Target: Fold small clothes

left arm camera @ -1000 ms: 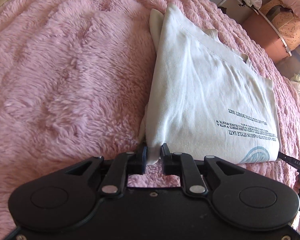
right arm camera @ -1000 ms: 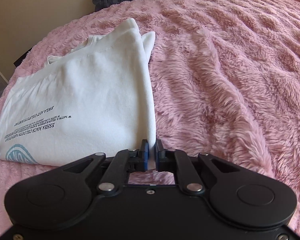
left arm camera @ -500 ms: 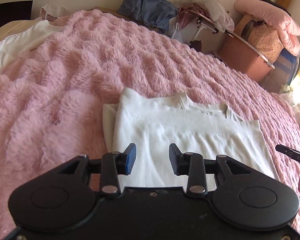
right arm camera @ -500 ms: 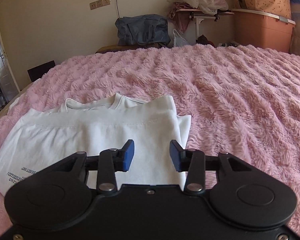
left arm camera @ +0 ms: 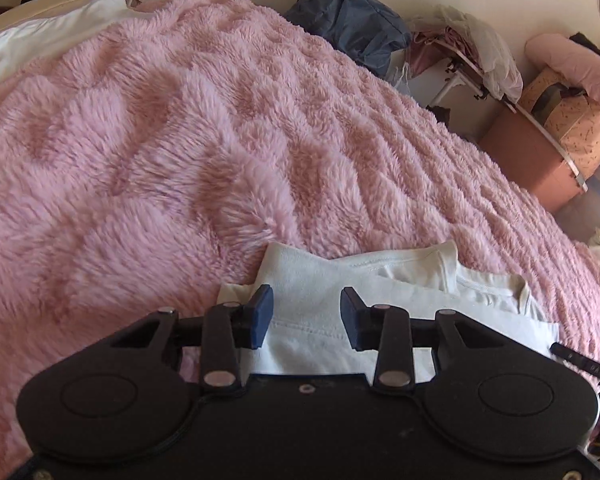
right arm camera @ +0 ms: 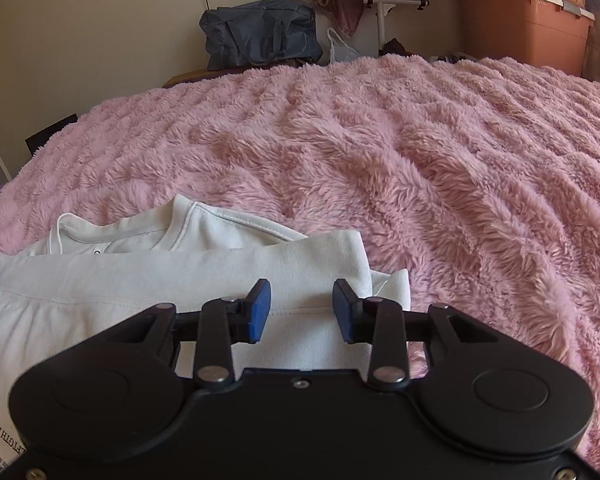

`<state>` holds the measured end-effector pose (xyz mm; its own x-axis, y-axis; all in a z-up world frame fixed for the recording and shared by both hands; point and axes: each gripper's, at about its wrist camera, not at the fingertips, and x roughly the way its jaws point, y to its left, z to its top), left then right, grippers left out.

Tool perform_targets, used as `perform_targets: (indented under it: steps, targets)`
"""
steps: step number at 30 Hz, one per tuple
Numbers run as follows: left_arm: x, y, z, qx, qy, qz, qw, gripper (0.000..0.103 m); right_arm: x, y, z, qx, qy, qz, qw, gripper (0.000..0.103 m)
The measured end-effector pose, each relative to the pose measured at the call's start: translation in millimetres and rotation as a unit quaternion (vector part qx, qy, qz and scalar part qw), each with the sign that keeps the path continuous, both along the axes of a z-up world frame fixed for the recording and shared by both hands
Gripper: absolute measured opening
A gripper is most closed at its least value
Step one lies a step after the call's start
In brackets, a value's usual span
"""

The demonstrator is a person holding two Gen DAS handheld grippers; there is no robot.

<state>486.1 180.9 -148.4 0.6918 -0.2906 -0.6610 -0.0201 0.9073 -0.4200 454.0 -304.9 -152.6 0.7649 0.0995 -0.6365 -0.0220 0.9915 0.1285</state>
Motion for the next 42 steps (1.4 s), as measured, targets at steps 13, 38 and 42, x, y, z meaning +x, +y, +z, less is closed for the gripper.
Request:
perform_targets:
  steps: [13, 38, 42]
  targets:
    - [-59, 18, 40, -0.054, -0.034, -0.032, 0.9974, 0.037, -30, 10, 20, -0.003, -0.029, 0.02, 0.999, 0.044]
    - [-240, 26, -4, 0.062, -0.037, -0.205, 0.9761, 0.037, -200, -31, 16, 0.015, 0.041, 0.002, 0.999, 0.05]
    - [-235, 3, -5, 0.136, -0.038, -0.243, 0.9597, 0.012, -203, -37, 10, 0.021, 0.051, -0.011, 0.998, 0.05]
